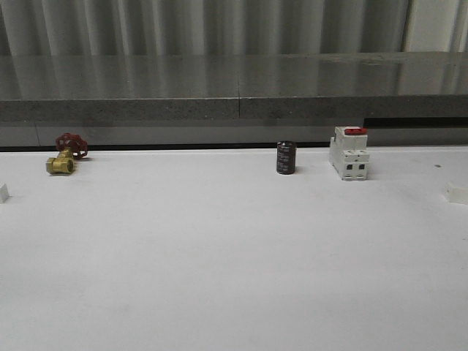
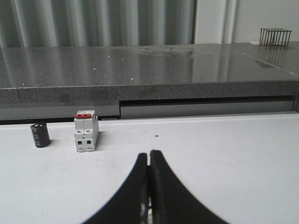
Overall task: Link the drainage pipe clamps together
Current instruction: 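Lower the left gripper onto the white semicircular clamp half and grasp it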
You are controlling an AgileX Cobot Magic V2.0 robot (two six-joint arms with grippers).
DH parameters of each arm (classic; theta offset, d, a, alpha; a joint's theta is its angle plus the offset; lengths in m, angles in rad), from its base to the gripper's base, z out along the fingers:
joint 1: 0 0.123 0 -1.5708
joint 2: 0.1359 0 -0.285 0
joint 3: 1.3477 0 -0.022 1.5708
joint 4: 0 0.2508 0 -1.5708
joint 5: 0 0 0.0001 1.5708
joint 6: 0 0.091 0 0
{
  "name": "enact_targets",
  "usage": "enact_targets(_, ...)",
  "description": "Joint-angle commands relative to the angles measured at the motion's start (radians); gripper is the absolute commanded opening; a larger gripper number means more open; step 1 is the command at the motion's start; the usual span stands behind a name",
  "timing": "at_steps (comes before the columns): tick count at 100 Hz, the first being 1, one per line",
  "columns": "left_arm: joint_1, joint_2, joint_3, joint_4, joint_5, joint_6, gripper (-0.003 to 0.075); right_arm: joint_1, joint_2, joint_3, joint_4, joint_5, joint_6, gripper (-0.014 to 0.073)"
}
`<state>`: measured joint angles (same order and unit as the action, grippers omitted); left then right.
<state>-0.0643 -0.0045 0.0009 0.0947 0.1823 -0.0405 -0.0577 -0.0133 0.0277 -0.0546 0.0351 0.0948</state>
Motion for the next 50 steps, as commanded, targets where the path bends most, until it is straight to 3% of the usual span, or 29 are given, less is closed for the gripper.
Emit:
enact_targets(1,0.001,-0.027,0.045,-0.009,-0.074,0.0,-0.0021,-0.006,-0.015,-0.017,0.001,-0.073,-0.009,-0.0067)
enact_targets(50,0.001,-0.027,0.045,0.007,-0.082,0.0,-0.0021,-0.006,-0.015,-0.017,0.001,-0.073,-0.009,-0.0067)
